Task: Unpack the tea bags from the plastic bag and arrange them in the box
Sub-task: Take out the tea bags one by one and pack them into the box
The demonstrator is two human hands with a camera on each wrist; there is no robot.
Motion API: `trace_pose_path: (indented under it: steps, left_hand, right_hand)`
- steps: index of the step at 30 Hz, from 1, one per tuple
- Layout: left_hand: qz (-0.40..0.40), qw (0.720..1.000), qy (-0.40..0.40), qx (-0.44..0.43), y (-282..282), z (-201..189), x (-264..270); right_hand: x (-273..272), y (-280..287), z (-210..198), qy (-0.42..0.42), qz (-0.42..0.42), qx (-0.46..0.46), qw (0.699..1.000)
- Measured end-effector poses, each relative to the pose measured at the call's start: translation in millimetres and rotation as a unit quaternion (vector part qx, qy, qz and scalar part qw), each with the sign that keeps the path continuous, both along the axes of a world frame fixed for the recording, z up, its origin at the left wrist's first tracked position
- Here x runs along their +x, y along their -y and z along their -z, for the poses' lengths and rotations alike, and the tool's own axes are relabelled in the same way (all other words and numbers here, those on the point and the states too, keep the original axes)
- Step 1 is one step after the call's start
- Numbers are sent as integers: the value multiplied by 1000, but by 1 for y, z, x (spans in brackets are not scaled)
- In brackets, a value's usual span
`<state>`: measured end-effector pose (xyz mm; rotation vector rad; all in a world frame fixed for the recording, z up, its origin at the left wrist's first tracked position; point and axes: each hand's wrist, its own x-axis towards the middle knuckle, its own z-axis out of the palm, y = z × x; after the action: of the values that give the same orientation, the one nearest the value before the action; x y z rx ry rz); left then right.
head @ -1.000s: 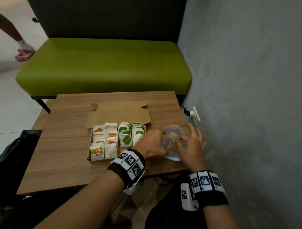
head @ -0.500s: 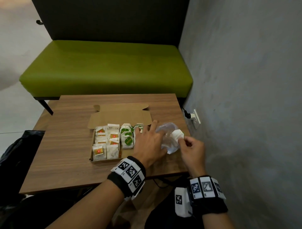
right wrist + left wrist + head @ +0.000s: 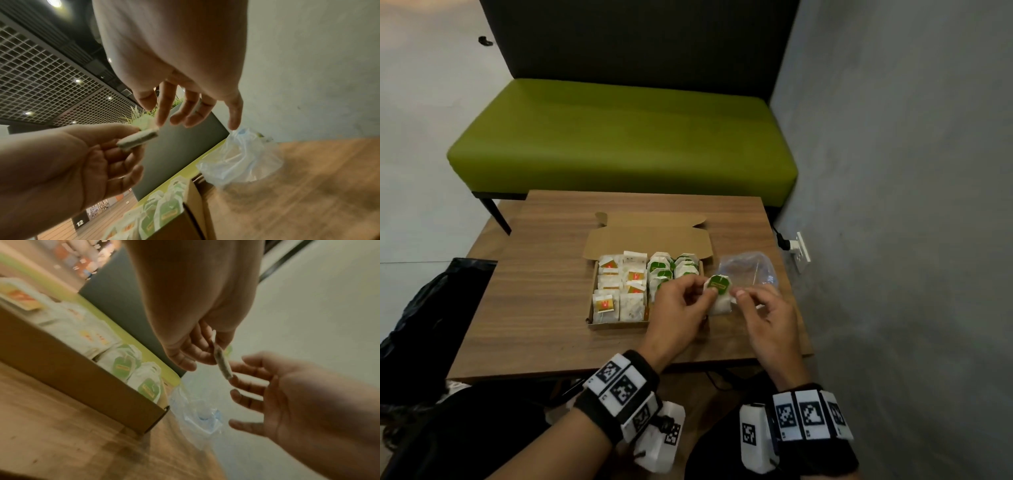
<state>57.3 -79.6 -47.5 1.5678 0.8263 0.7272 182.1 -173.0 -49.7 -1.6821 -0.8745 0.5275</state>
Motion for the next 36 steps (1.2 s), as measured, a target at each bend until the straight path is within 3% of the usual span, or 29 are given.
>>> trace_pose_path:
  steps: [3,6,13,18,25,36]
  left_hand:
    - [14,996,48,-68,-2,-3,-14]
    - [21,996,47,-68,-6,-9,-28]
    - [25,994,-85,61,-38,-3,-61]
    - [-24,982,-178,56,-71,5,-69]
    - [-11,933,-338,124,-87,18,-42]
    - [-36,849,-471,237,-80,30,-23]
  right_hand:
    - [-7,-3,-1,-54,-18,-15,998]
    - [-19,-8,-5,-74,-61,-6,995]
    - [-41,-29,-3,-38,-98,-53,993]
    - [-47,-39,2,0,-65,-75,995]
    - [-28,-20,-4,18,6,-55,998]
    - [-9,-18,-6,41,35,-42,998]
